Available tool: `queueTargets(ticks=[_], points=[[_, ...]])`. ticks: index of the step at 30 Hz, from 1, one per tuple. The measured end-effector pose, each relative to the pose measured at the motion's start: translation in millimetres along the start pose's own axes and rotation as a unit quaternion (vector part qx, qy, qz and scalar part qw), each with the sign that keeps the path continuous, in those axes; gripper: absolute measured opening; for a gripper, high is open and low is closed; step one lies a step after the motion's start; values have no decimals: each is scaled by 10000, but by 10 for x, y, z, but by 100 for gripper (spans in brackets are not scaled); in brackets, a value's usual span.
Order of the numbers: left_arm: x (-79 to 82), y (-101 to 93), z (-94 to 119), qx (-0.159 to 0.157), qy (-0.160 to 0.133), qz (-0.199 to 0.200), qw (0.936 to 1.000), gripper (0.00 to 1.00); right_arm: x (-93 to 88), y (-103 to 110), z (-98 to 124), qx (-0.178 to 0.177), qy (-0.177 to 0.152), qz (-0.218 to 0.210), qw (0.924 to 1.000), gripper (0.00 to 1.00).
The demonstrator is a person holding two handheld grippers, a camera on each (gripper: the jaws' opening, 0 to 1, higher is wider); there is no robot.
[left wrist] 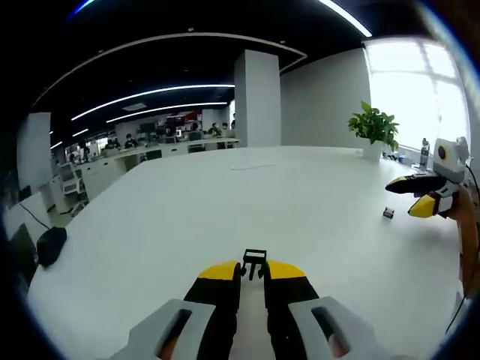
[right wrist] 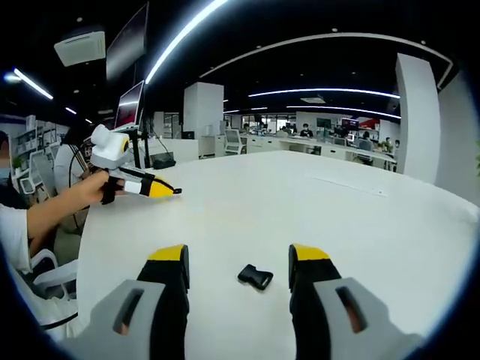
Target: Snap the two parts of the plastic buckle together until the buckle closes and remains connected.
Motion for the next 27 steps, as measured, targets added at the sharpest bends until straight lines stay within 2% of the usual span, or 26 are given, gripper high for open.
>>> queueTargets(ticks=[17,27], points=[[-41,-19,47,-32,22,118,9999,11,-21,19,3,10,58,61,10000,54],[-88,-34,1,-67,218,76,9997,12,-22,44,-8,42,52,58,10000,54]])
Point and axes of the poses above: the point that each gripper's makers call its tool centre point, and the gripper's own axes: z roughly backward along the fingers, y roughly to its left, x roughly out of its top, the point moved 2 cm from there along z, roughly backward along the fingers, and after that the axes turned 10 degrees about -z, right-handed, at the moved point
